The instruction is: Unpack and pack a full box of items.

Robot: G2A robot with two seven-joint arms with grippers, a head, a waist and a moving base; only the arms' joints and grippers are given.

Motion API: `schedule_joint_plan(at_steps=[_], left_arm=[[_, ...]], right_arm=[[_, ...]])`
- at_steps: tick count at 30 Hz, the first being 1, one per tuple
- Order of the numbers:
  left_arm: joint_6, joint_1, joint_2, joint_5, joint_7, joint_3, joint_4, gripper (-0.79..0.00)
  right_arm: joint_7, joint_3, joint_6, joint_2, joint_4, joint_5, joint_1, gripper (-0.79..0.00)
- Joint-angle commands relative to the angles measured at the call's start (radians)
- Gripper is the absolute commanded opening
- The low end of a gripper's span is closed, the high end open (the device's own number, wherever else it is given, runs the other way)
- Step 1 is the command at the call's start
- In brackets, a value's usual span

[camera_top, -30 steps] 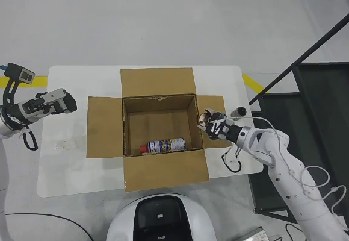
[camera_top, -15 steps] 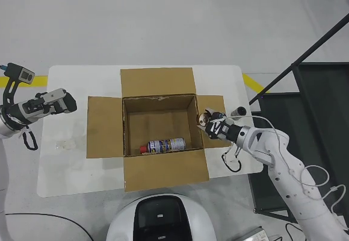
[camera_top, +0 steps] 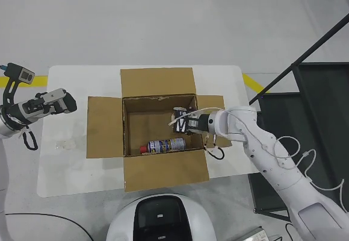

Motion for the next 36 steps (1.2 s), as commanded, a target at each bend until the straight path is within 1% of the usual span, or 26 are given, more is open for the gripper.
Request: schedule_joint_plan(at_steps=[1,5,9,17,22,24,25,26,27,28,29,33,36], left_arm=[[0.0,0.0,0.0,0.0,0.0,0.0,0.0,0.0],[0.0,0.0,0.0,0.0,0.0,0.0,0.0,0.0],[0.0,0.0,0.0,0.0,0.0,0.0,0.0,0.0],[0.0,0.0,0.0,0.0,0.0,0.0,0.0,0.0],[0.0,0.0,0.0,0.0,0.0,0.0,0.0,0.0],[0.0,0.0,0.0,0.0,0.0,0.0,0.0,0.0],[0.0,0.0,0.0,0.0,0.0,0.0,0.0,0.0],[0.0,0.0,0.0,0.0,0.0,0.0,0.0,0.0],[0.0,0.0,0.0,0.0,0.0,0.0,0.0,0.0],[0.0,0.0,0.0,0.0,0.0,0.0,0.0,0.0],[0.0,0.0,0.0,0.0,0.0,0.0,0.0,0.0],[0.0,0.0,0.0,0.0,0.0,0.0,0.0,0.0],[0.0,0.0,0.0,0.0,0.0,0.0,0.0,0.0]], right_arm=[[0.018,-0.073,-0.006,-0.021,0.071,0.002,0.076,-0.785],[0.034,-0.189,-0.01,-0.063,0.194,0.003,0.17,-0.785],[0.045,-0.276,0.014,-0.104,0.317,0.003,0.238,-0.785],[0.051,-0.39,0.043,-0.18,0.514,0.017,0.331,-0.785],[0.065,-0.442,0.043,-0.223,0.602,0.03,0.371,-0.782],[0.069,-0.458,0.04,-0.238,0.632,0.031,0.383,-0.702],[0.072,-0.464,0.041,-0.245,0.646,0.033,0.389,-0.643],[0.07,-0.47,0.041,-0.252,0.658,0.035,0.394,-0.56],[0.069,-0.475,0.039,-0.258,0.671,0.037,0.399,-0.394],[0.072,-0.478,0.038,-0.262,0.68,0.036,0.402,-0.108],[0.073,-0.482,0.038,-0.267,0.69,0.036,0.406,0.0],[0.061,-0.488,0.029,-0.279,0.717,0.032,0.417,0.0],[0.035,-0.475,0.022,-0.273,0.705,0.025,0.412,0.0]])
